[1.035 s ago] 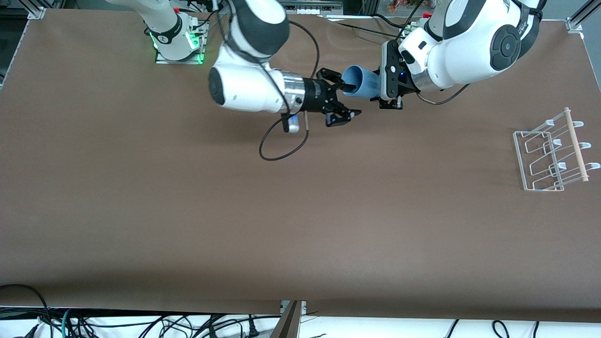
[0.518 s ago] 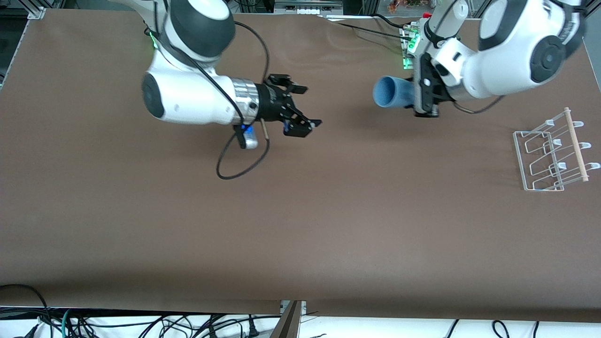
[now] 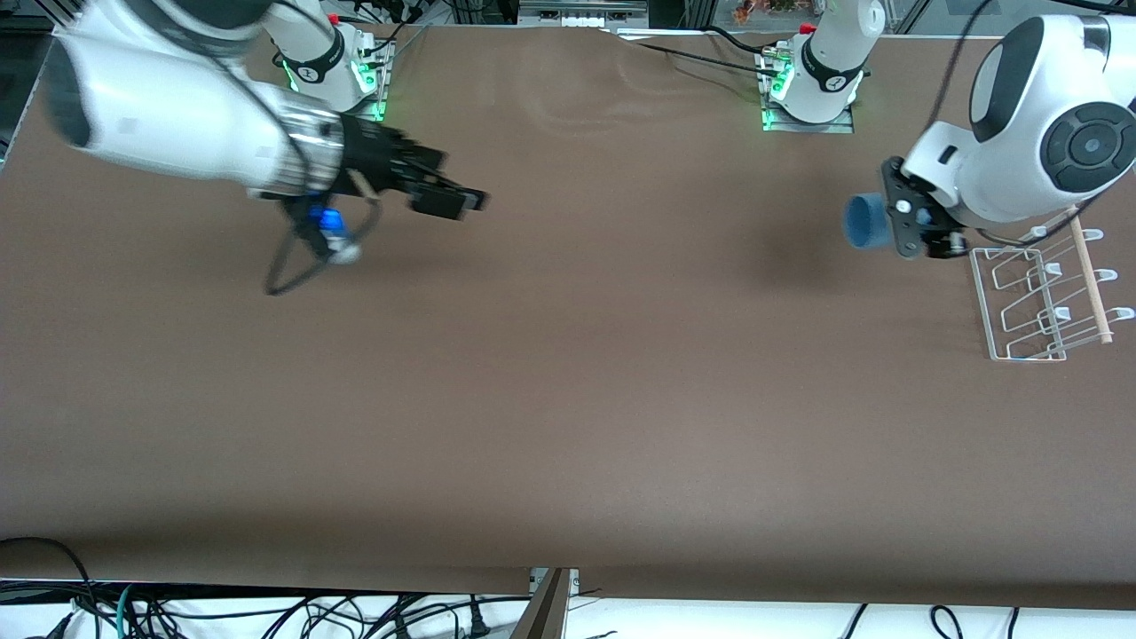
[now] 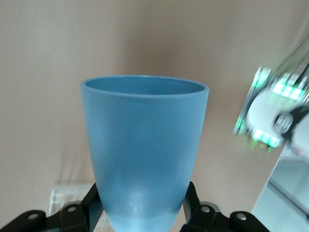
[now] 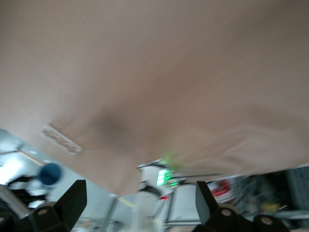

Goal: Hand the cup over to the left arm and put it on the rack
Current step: 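Carry the cup to the rack with the left gripper while the right gripper retracts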

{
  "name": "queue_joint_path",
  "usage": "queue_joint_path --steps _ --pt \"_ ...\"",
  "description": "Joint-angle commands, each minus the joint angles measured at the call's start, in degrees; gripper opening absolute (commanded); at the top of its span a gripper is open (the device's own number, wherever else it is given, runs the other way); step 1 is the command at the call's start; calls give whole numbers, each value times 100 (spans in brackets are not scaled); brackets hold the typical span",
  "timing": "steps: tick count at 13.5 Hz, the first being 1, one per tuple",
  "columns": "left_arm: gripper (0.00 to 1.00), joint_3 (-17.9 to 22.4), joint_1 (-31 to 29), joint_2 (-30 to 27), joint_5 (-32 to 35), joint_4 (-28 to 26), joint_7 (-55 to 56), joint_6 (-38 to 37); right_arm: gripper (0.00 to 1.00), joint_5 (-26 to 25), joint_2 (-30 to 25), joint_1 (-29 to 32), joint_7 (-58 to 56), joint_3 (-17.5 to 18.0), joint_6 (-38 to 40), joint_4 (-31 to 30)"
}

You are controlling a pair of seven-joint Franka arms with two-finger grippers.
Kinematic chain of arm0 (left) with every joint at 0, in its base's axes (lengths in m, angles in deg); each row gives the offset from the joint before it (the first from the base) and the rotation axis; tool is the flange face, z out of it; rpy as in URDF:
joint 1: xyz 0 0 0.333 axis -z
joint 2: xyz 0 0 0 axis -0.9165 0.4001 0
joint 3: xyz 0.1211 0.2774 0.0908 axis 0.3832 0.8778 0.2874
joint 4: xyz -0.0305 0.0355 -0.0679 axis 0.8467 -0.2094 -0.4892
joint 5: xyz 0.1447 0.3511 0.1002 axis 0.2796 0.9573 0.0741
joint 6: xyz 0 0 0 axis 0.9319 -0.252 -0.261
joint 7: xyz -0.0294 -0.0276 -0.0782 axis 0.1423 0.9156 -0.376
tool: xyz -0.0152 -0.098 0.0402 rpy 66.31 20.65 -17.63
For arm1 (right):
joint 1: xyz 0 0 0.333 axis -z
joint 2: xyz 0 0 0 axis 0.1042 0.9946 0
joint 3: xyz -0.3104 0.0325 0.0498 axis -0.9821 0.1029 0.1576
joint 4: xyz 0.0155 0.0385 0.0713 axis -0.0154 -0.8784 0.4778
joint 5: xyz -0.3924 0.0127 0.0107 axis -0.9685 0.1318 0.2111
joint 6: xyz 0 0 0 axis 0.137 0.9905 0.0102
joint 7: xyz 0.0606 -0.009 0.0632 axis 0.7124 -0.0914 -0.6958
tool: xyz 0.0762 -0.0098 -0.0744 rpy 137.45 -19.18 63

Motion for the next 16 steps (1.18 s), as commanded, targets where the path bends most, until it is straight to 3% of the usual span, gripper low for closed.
queue_joint_path --steps 1,4,7,9,12,13,15,16 --pt "0 -58 -120 238 1079 199 16 -145 99 -986 -503 -25 -1443 -77 478 -348" --pt "0 -58 -226 501 2589 155 60 -118 99 -1760 -548 676 -3288 -25 953 -375" --pt "0 -31 -463 581 3374 -72 60 -92 99 -2691 -592 1563 -4540 632 928 -497" --pt "0 -31 -621 468 3752 -415 60 74 99 -3368 -679 1803 -4788 967 648 -777" --pt "0 -31 -937 231 4340 -1002 16 565 99 -3617 -961 1812 -5131 986 -3 -1429" --pt "0 -31 -990 125 4621 -1266 59 793 99 -3756 -891 1864 -5166 1038 -39 -1386" --pt "0 -5 -1227 -7 5306 -1706 68 1276 99 -4029 -785 2250 -5324 1538 -48 -1184" --pt "0 73 -1315 -68 5571 -1900 77 1558 99 -4048 -811 2252 -5342 1540 -83 -1157"
